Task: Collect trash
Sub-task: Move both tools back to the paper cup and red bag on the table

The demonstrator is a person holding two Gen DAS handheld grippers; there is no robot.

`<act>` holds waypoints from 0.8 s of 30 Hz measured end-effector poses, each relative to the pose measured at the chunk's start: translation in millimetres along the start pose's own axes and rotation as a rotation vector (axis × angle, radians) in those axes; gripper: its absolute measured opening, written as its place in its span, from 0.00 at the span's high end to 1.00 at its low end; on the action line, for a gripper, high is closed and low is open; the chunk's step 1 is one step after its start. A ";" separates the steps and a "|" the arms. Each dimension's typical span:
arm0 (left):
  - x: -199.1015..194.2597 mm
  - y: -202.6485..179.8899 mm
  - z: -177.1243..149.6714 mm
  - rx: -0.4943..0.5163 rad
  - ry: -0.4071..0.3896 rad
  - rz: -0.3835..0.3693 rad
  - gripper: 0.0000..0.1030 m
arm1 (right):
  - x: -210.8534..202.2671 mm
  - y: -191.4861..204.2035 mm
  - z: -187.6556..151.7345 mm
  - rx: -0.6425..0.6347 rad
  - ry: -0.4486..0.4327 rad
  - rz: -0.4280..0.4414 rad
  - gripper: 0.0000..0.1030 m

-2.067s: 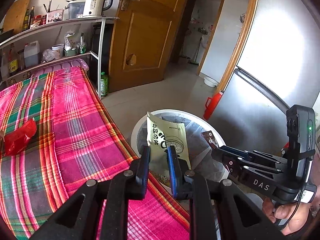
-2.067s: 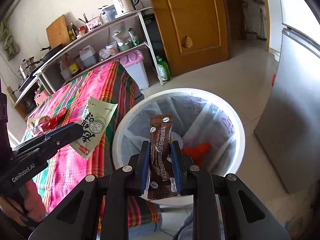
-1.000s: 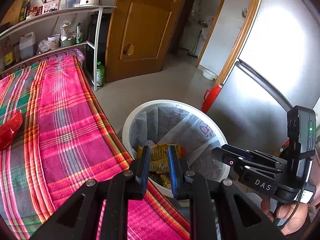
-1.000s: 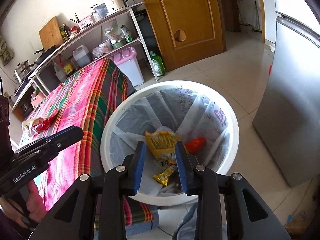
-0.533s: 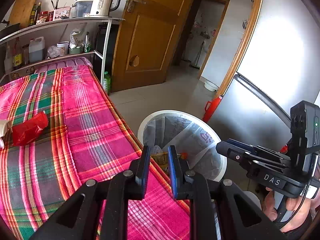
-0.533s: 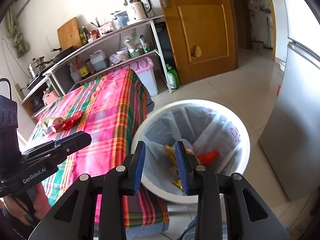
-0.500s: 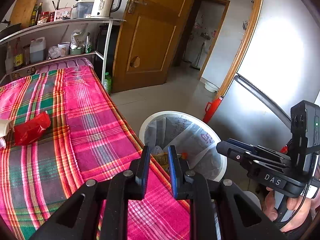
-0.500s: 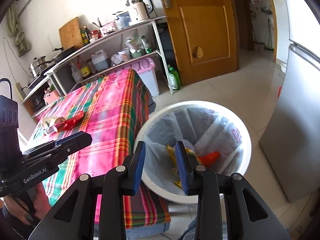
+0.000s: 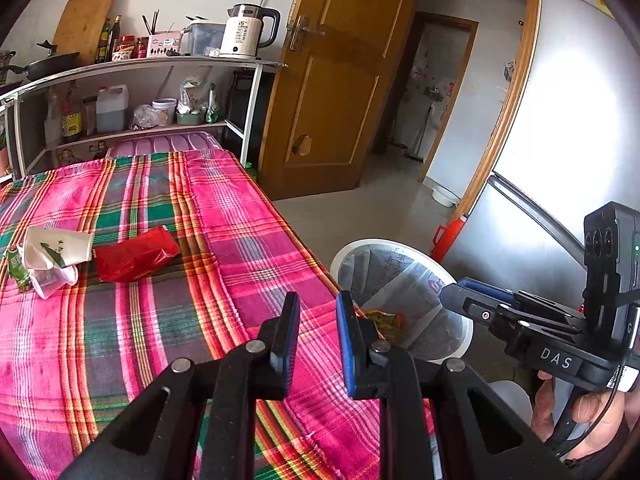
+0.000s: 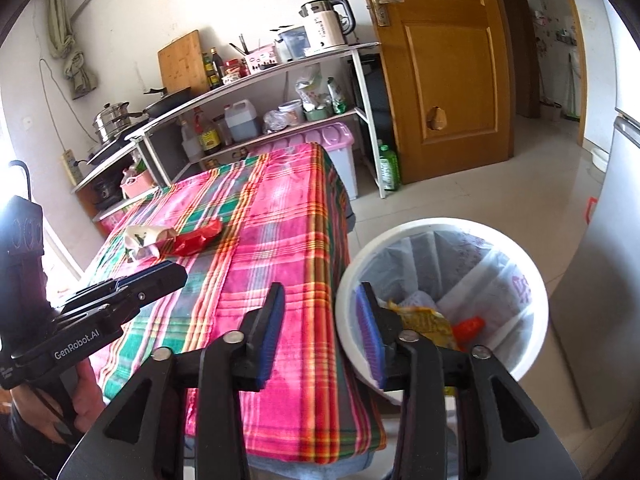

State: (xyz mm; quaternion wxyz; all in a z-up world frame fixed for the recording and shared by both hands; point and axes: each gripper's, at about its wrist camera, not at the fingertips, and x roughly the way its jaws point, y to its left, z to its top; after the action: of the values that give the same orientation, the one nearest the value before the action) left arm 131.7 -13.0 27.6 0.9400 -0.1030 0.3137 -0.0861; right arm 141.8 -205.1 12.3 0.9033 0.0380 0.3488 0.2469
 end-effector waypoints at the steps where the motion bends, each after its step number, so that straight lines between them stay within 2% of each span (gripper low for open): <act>1: -2.1 2.6 -0.6 -0.003 -0.003 0.005 0.81 | 0.7 1.9 0.1 -0.003 0.001 0.007 0.57; 15: -26.6 43.1 -8.0 -0.049 -0.041 0.082 0.73 | 22.1 35.6 5.7 -0.068 0.045 0.059 0.57; 17: -29.6 51.3 -8.3 -0.062 -0.046 0.095 0.70 | 26.3 42.4 7.2 -0.081 0.049 0.070 0.57; 19: -33.3 60.6 -8.6 -0.079 -0.053 0.112 0.61 | 30.2 49.4 8.5 -0.095 0.053 0.079 0.57; 24: -43.0 88.8 -7.4 -0.115 -0.075 0.159 0.57 | 43.4 67.4 13.0 -0.128 0.066 0.104 0.57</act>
State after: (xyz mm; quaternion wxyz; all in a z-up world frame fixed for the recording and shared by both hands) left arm 101.9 81.3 24.5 0.9475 -0.1349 0.2898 0.0111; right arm 149.5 -124.3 11.9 0.8780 -0.0096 0.3593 0.3162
